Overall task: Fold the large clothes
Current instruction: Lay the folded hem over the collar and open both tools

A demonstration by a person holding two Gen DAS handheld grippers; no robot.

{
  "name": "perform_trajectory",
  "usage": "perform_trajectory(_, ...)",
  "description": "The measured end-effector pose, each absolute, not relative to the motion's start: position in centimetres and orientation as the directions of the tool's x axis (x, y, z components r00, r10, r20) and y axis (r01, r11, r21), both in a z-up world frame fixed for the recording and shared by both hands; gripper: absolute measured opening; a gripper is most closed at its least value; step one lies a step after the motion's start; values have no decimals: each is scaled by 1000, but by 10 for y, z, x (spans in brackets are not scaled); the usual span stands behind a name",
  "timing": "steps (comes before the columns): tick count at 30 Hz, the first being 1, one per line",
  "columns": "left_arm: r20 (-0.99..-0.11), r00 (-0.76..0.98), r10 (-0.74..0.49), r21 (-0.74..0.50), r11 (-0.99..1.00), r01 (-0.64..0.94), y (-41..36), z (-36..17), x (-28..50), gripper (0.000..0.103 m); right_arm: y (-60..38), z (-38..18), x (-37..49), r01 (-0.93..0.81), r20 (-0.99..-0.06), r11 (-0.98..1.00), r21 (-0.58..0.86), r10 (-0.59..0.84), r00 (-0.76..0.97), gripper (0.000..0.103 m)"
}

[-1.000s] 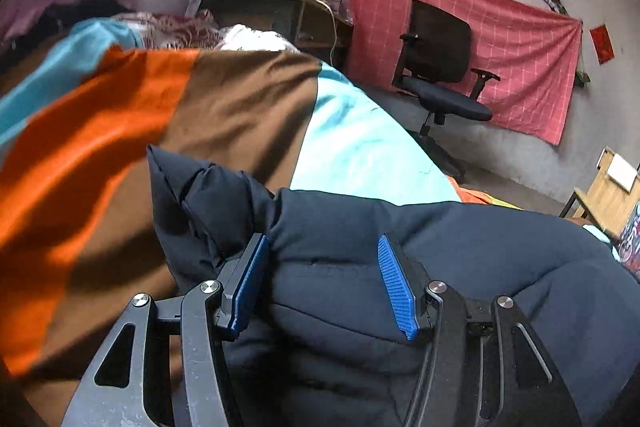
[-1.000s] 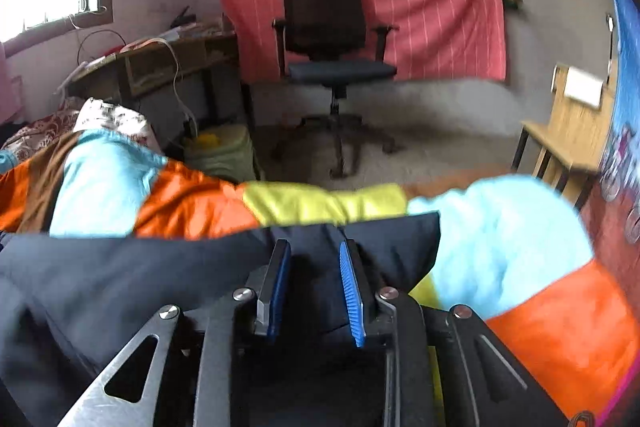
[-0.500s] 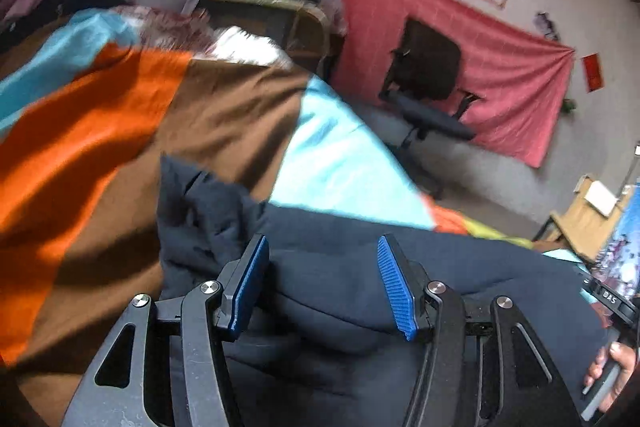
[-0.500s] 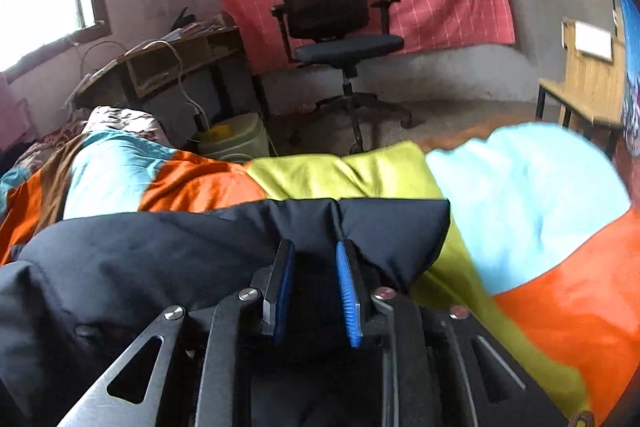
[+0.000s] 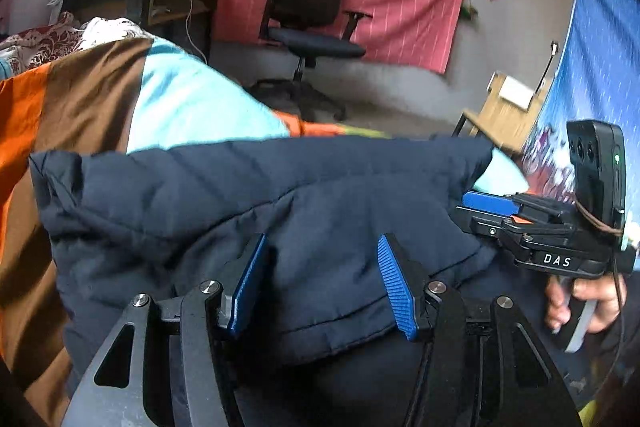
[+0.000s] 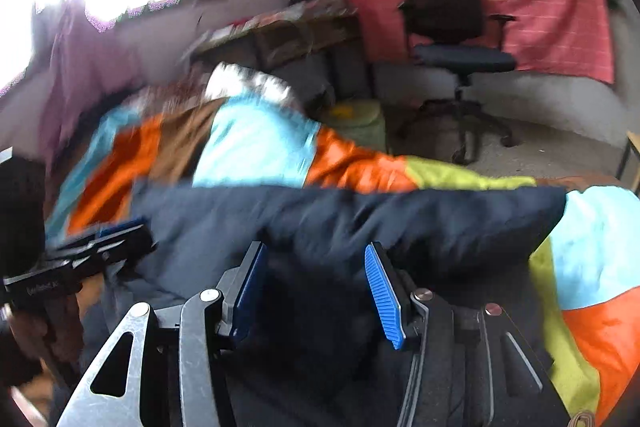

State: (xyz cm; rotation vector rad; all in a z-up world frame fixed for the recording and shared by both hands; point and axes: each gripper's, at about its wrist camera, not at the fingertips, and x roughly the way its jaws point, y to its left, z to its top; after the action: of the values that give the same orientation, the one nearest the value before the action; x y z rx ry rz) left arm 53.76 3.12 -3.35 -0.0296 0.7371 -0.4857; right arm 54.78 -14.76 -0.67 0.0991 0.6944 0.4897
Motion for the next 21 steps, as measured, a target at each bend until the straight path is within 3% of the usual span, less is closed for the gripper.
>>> perform_trajectory(5, -658, 655, -371, -97, 905, 415, 15, -50, 536, 53, -141, -45, 551, -399, -670, 886, 237, 446, 594, 48)
perform_trajectory(13, -588, 737, -333, -19, 917, 398, 4, -85, 528, 54, -130, -77, 563, -364, -643, 918, 159, 376, 667, 48)
perform_trajectory(21, -567, 758, -322, -1, 921, 391, 1, -96, 528, 54, -134, -93, 566, -352, -613, 921, 168, 377, 694, 48)
